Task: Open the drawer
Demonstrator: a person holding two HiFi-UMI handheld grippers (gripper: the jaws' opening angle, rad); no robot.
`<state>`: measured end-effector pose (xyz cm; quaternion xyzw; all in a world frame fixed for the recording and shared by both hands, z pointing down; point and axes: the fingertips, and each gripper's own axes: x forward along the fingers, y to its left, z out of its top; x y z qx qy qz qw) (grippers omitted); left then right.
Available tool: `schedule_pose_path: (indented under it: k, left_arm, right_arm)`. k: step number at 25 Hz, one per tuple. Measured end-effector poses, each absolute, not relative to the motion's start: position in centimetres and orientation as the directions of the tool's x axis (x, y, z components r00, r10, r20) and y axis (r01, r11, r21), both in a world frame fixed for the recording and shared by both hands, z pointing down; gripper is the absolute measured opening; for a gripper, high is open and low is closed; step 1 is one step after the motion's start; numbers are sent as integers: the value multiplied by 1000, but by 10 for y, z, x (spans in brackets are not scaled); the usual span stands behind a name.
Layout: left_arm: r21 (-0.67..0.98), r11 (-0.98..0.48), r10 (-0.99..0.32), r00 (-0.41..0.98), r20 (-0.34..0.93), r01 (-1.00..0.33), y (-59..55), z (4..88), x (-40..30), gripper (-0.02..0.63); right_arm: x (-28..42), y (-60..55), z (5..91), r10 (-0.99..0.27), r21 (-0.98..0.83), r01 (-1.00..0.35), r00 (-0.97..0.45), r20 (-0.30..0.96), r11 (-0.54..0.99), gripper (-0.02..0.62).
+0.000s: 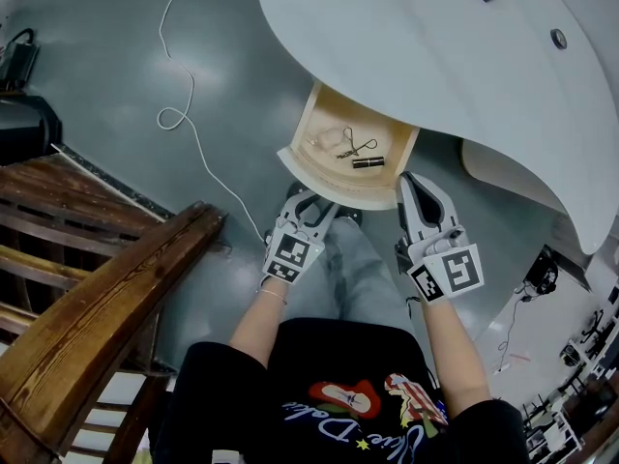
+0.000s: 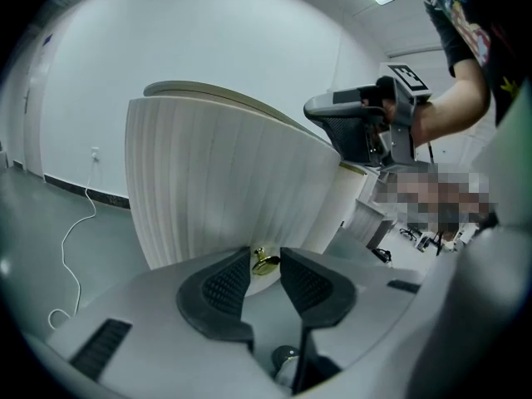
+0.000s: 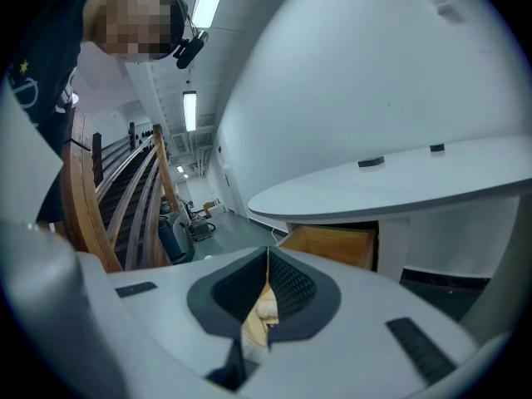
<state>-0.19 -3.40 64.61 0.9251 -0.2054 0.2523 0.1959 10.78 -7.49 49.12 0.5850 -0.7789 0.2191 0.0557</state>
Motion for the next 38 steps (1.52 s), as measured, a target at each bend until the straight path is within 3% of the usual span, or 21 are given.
schedule_pose_path:
  k: [10,18,28,38]
  left_arm:
    - [253,-749,-431,741,515,-612,-63,600,-46,102]
    - [199,-679,-600,690,405,-707,-97,521,-76,6]
    - [143,-735,-597,733,326,-663,-129,440,-46,5]
    - [212,-774,-545,798,257,-597,-125,382,-4,5]
  right_arm:
    - [121,-90,483,-895,-292,-934,-301,329,207,6]
    - [133,-84,460,-913,-289,-941,-267,309,177,5]
    - [149,-79,430,-925,-298,-945,-228,304,136,0]
    - [166,-76,382,-951,-332,-936,-202,236,116,0]
